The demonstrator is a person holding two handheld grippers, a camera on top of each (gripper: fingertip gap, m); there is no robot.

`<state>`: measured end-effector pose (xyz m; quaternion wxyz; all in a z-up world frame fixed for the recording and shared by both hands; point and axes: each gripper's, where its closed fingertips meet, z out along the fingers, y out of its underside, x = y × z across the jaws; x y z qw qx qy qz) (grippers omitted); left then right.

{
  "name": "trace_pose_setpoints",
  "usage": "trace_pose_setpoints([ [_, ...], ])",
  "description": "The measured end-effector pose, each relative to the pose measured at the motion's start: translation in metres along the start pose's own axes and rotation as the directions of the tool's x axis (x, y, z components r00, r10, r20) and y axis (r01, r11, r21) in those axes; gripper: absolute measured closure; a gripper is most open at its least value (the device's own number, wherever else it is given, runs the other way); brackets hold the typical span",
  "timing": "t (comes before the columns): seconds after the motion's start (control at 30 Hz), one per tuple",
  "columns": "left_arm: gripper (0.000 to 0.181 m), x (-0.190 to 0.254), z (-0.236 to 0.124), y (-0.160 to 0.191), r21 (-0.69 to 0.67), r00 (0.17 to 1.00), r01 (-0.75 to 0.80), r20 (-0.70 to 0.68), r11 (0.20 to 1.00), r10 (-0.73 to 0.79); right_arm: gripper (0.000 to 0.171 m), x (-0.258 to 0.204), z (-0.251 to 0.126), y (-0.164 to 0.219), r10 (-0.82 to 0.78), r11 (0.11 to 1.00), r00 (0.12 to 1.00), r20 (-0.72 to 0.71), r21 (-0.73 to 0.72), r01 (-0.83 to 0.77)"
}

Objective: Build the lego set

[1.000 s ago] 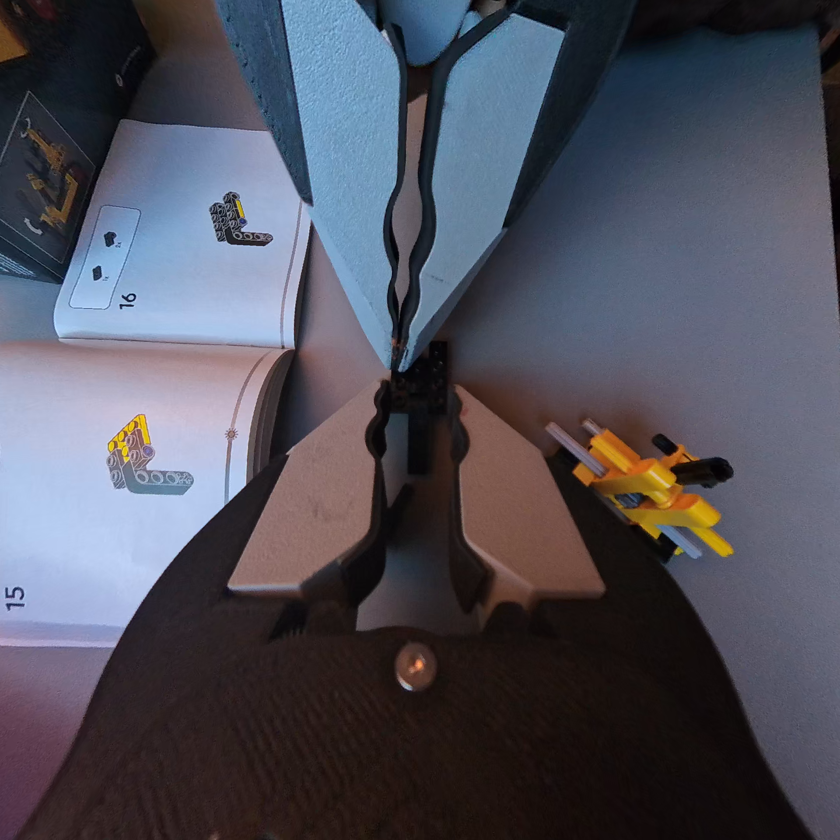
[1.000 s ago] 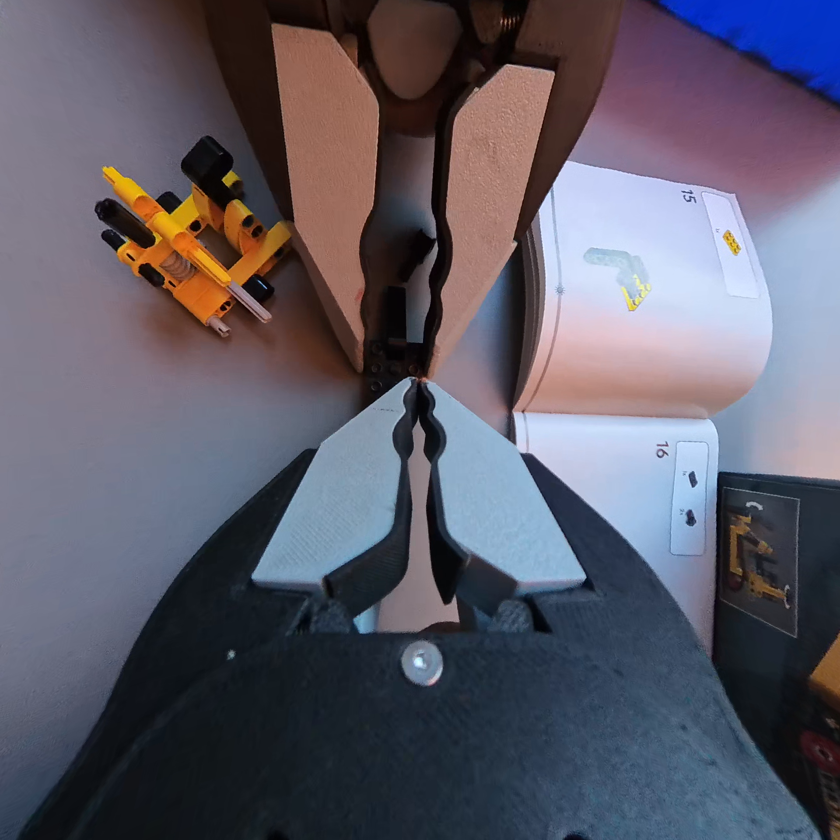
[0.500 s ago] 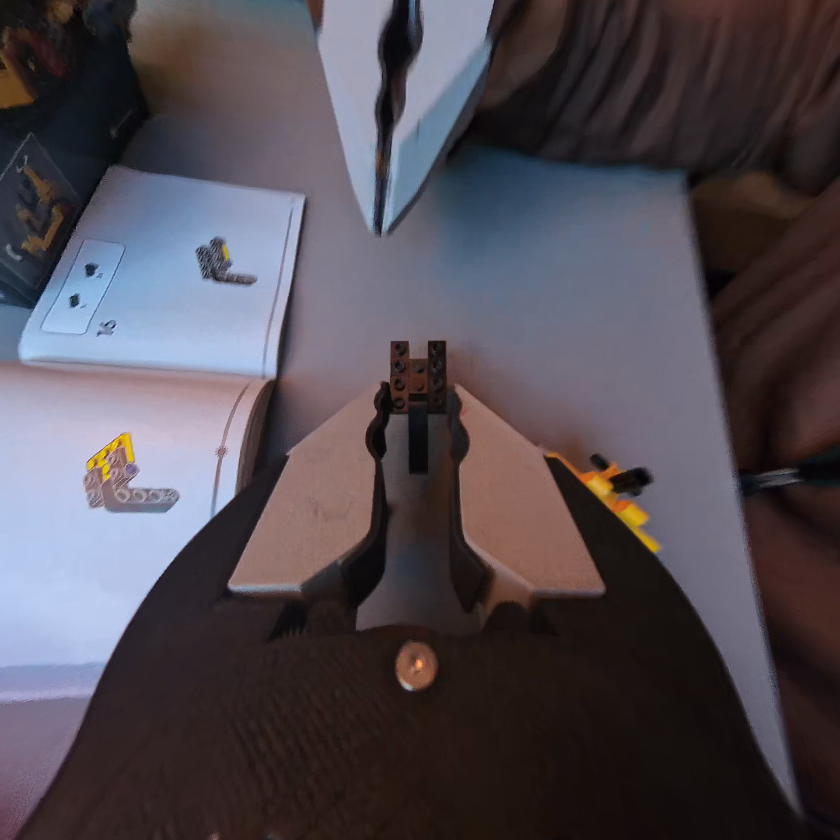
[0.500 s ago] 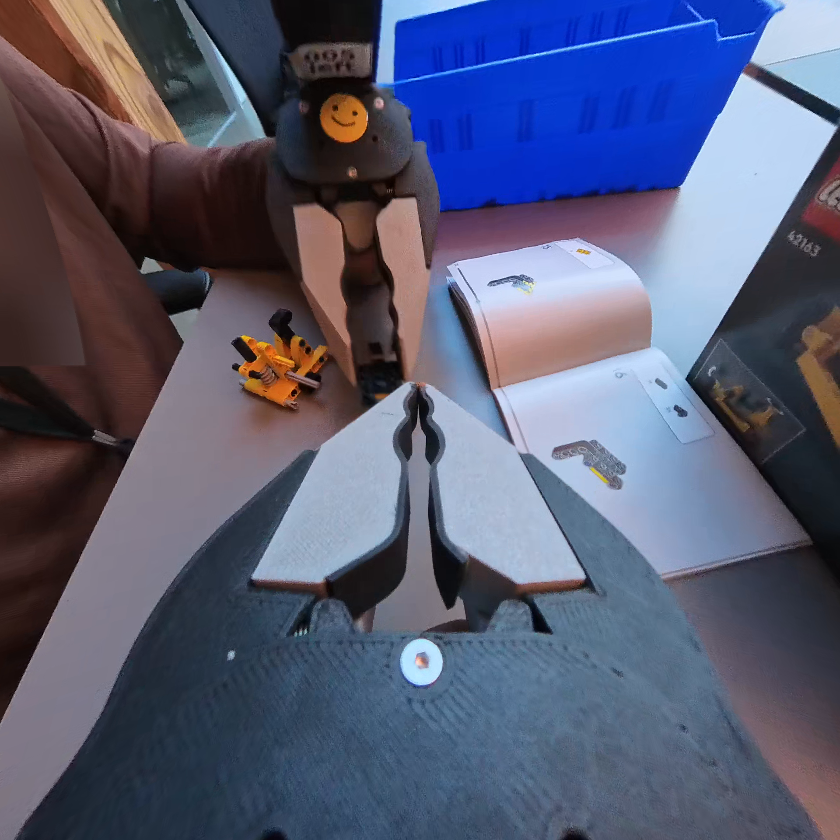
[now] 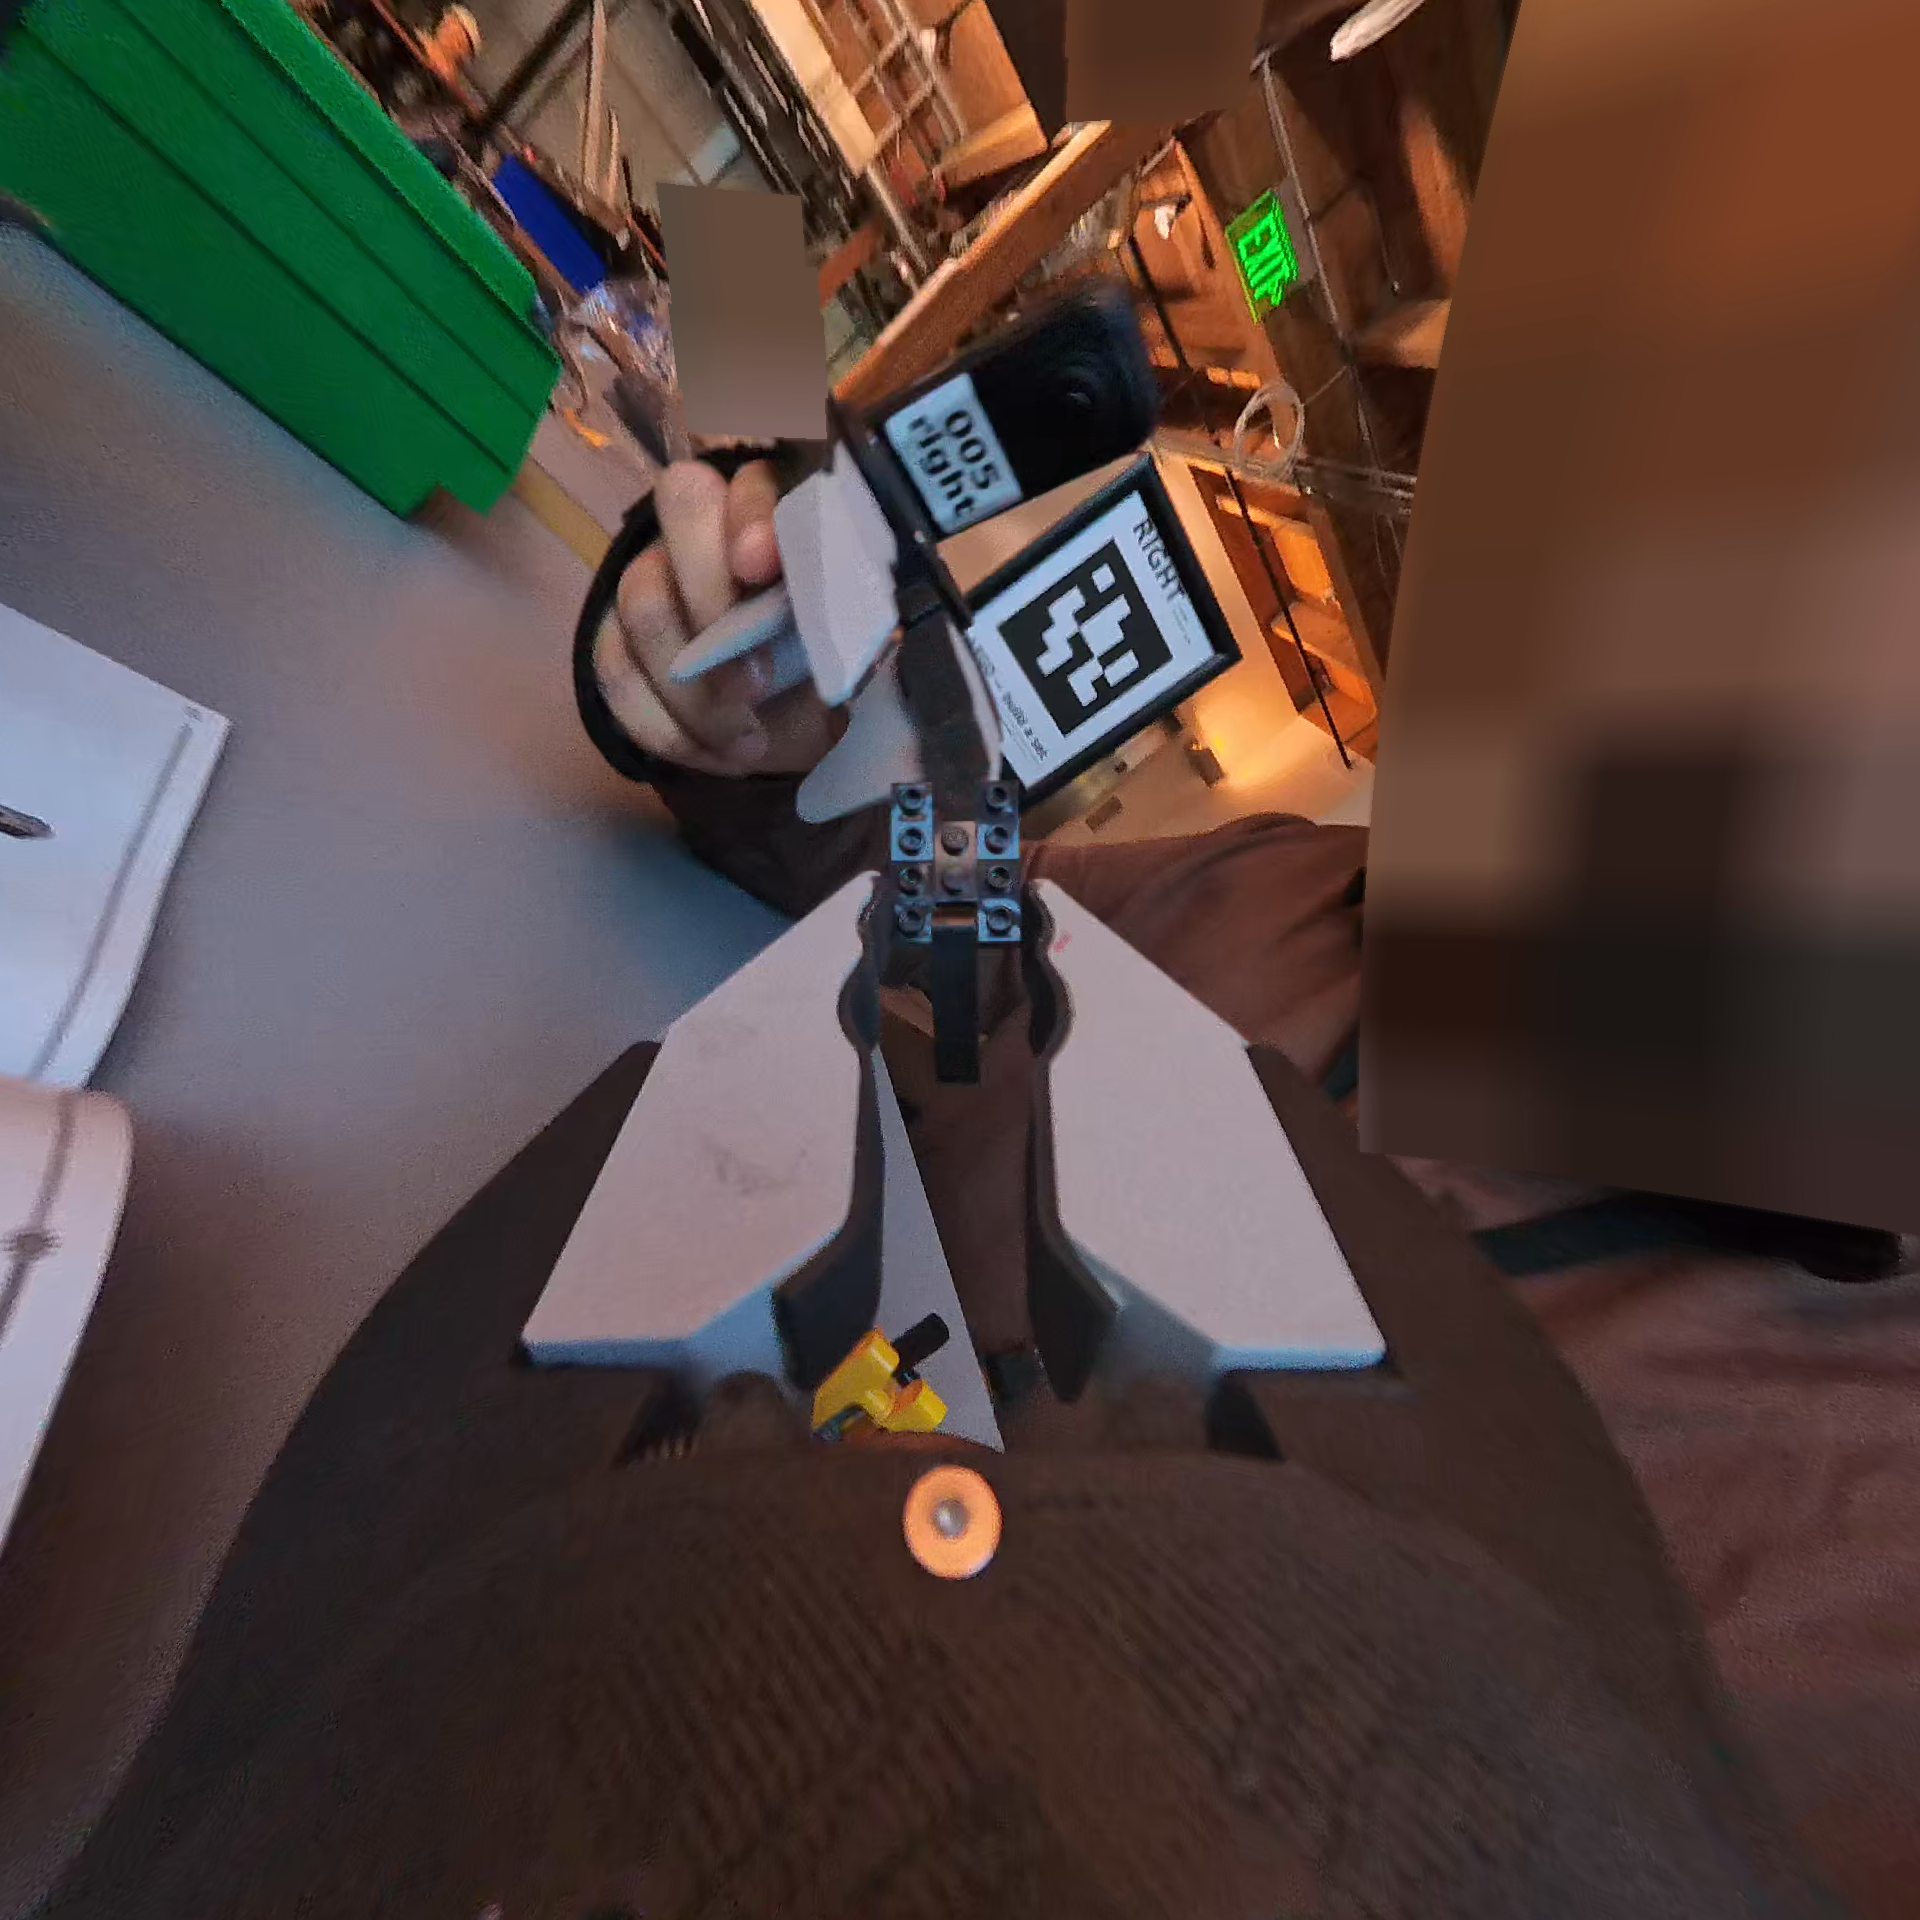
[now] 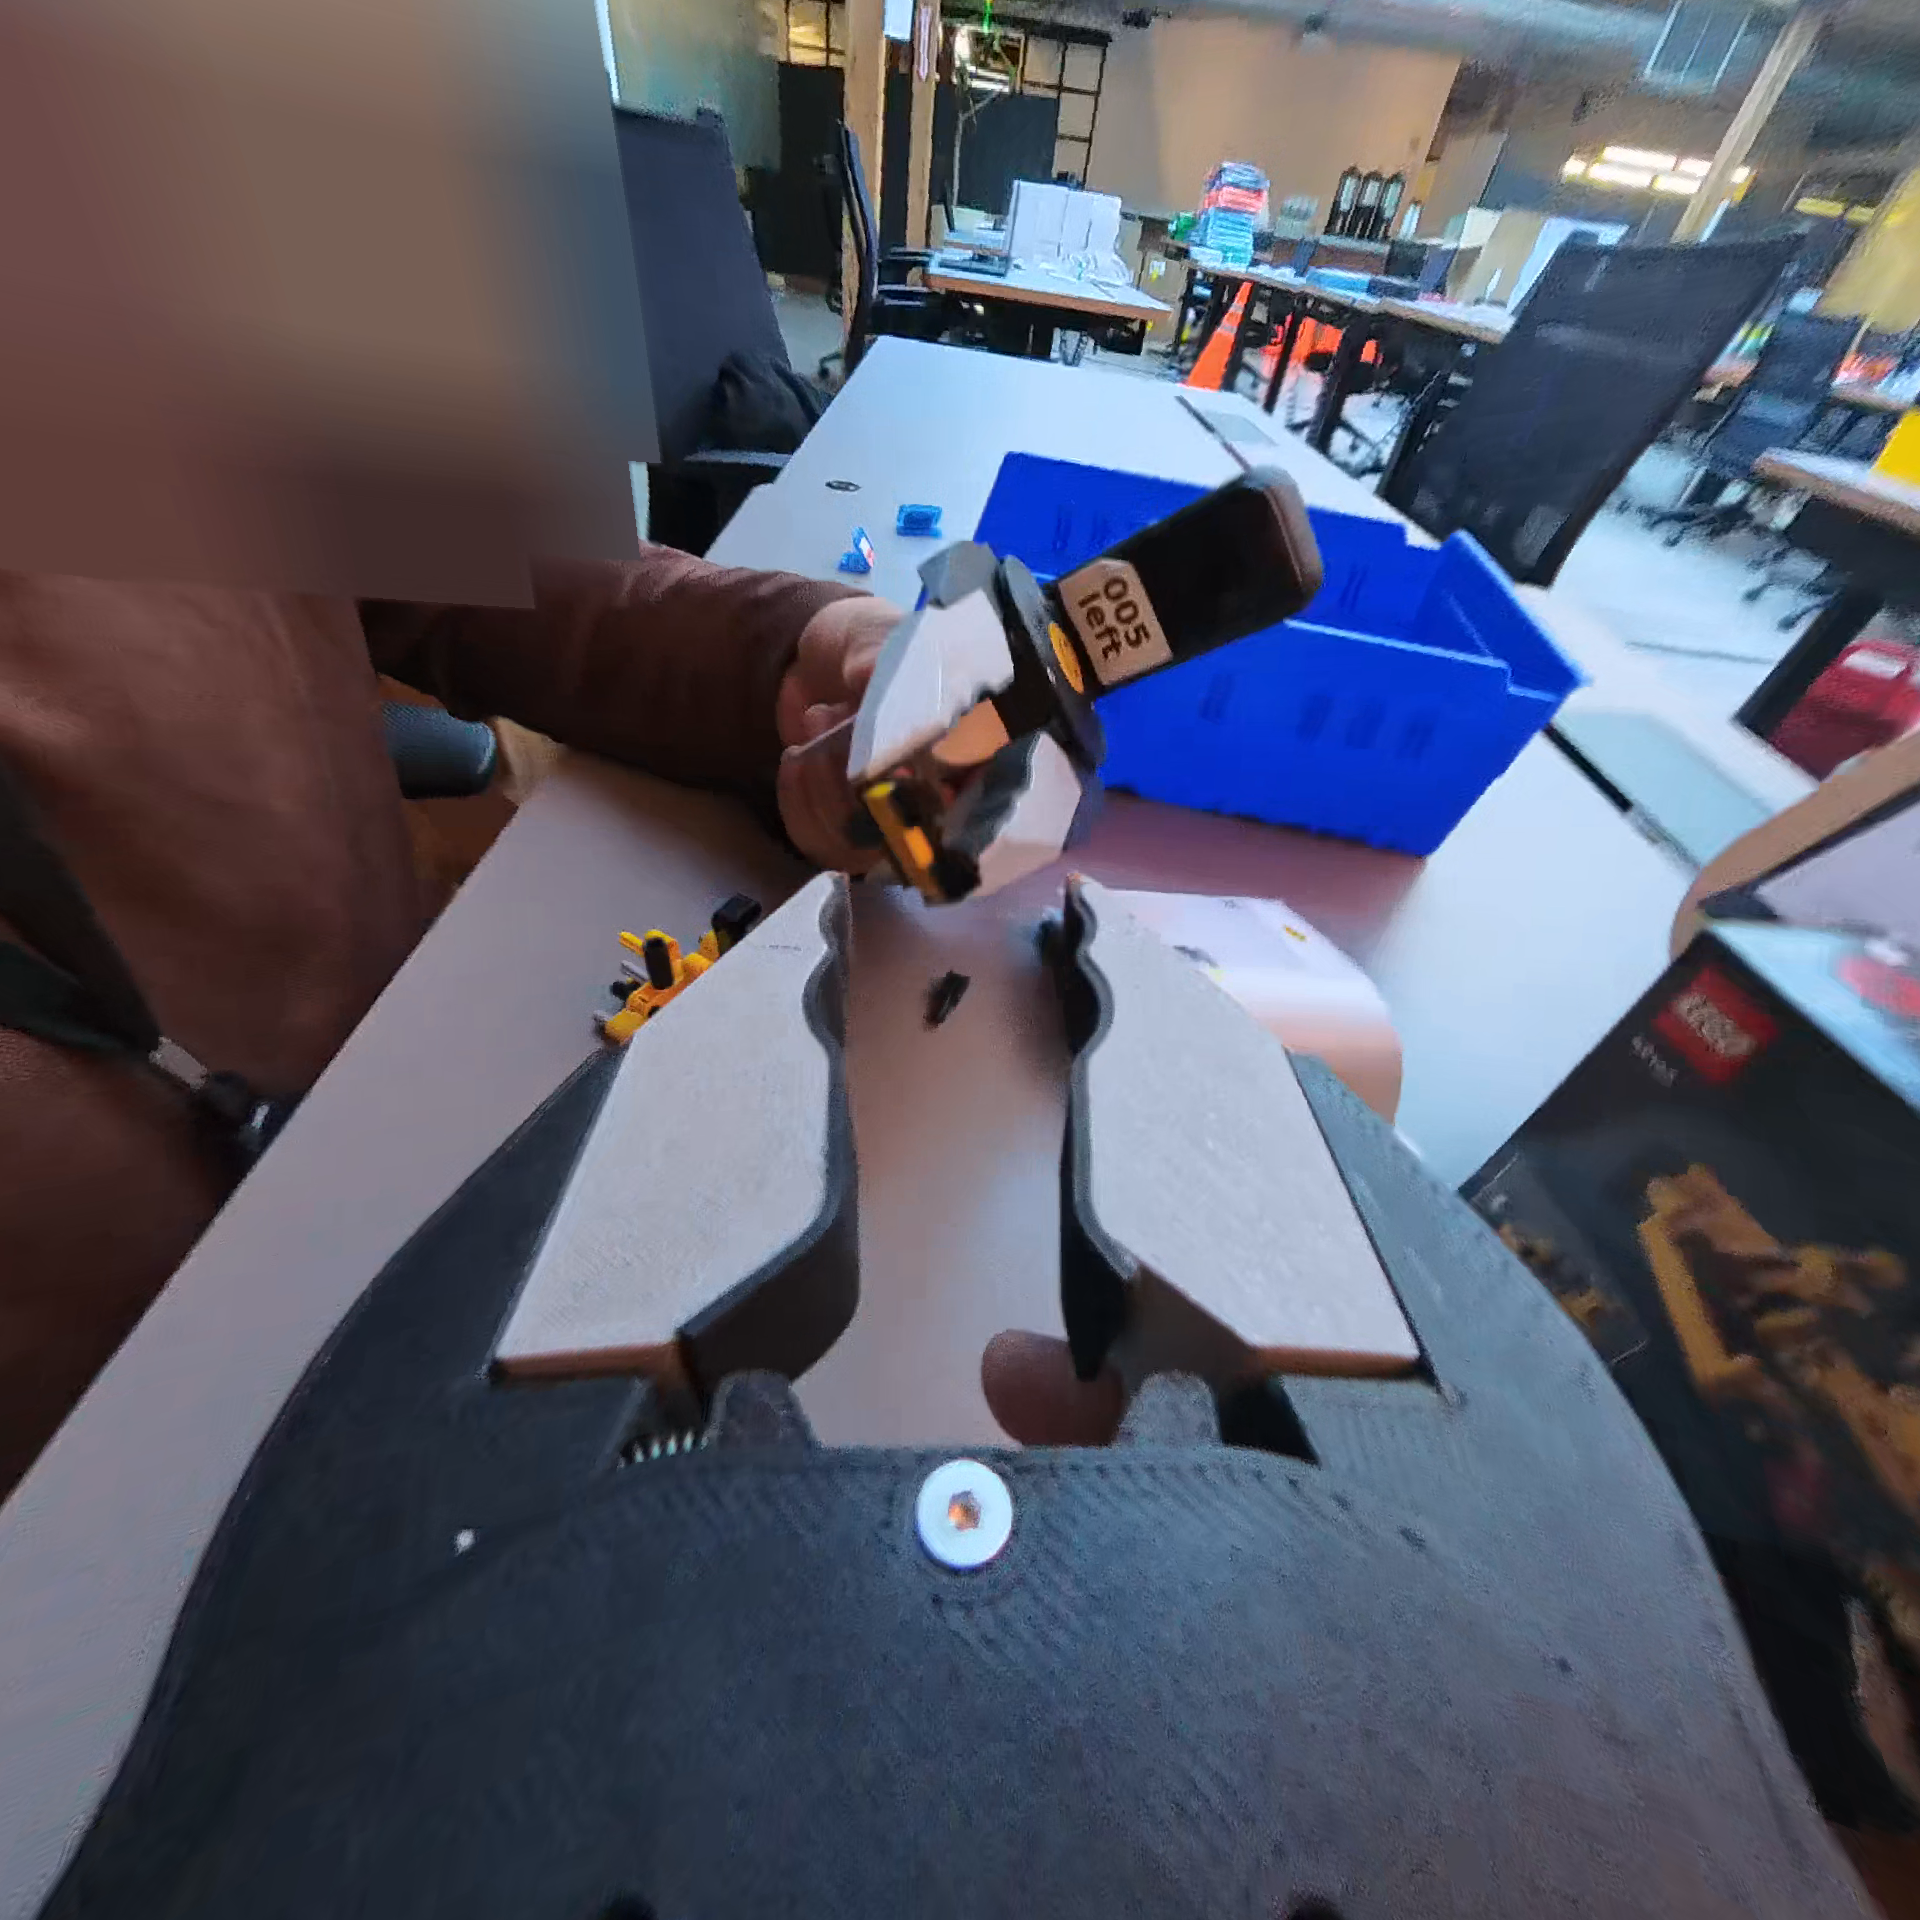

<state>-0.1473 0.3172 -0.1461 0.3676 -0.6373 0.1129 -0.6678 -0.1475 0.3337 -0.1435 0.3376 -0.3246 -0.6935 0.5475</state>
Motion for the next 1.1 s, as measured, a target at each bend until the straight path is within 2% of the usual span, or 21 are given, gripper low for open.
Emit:
trace_pose_setpoints([
  [0.07,0.159,0.0,0.006,0.008,-0.039,1.0,0.01,-0.012,0.999,-0.011,0.127,-0.008,0.007,0.001,-0.07,0.997,0.998,0.0,-0.034,0.07],
  [0.1,0.159,0.0,0.008,0.012,-0.055,1.0,0.013,-0.012,0.998,-0.014,0.131,-0.013,0.01,0.003,-0.094,0.994,0.995,0.012,-0.05,0.095],
  [0.2,0.159,-0.001,0.011,0.018,-0.083,1.0,0.006,-0.003,0.996,-0.006,0.16,-0.022,0.017,0.016,-0.143,0.982,0.989,0.047,-0.115,0.148],
  [0.3,0.158,-0.003,0.008,0.017,-0.093,0.999,-0.029,0.033,0.995,0.033,0.163,-0.02,0.016,0.018,-0.152,0.981,0.988,0.041,-0.119,0.156],
  [0.4,0.153,-0.019,-0.001,0.013,-0.122,0.978,-0.104,0.17,0.987,0.124,0.164,-0.009,0.008,0.022,-0.167,0.975,0.986,0.0,-0.15,0.165],
  [0.47,0.153,-0.025,-0.008,0.009,-0.135,0.954,-0.151,0.24,0.979,0.18,0.164,0.005,-0.004,0.032,-0.216,0.955,0.974,-0.064,-0.222,0.197],
  [0.6,0.153,-0.042,-0.019,0.006,-0.184,0.888,-0.217,0.371,0.959,0.272,0.162,0.018,-0.037,0.065,-0.333,0.857,0.934,-0.131,-0.456,0.242],
  [0.7,0.154,-0.051,-0.02,0.009,-0.233,0.847,-0.235,0.427,0.944,0.316,0.157,0.019,-0.056,0.096,-0.417,0.741,0.896,-0.151,-0.627,0.239],
  [0.77,0.155,-0.057,-0.02,0.009,-0.259,0.814,-0.252,0.464,0.932,0.349,0.153,0.009,-0.057,0.107,-0.464,0.691,0.877,-0.127,-0.671,0.269],
  [0.87,0.156,-0.068,-0.026,0.006,-0.325,0.712,-0.302,0.547,0.896,0.439,0.139,-0.013,-0.052,0.119,-0.374,0.726,0.923,-0.087,-0.647,0.233],
  [0.97,0.156,-0.075,-0.032,0.003,-0.412,0.59,-0.363,0.593,0.836,0.548,0.126,-0.019,-0.054,0.114,-0.224,0.808,0.971,-0.079,-0.573,0.14],
  [1.1,0.155,-0.088,-0.038,0.0,-0.527,0.455,-0.369,0.616,0.766,0.643,0.119,0.017,-0.067,0.097,-0.085,0.894,0.985,-0.151,-0.448,0.009],
])
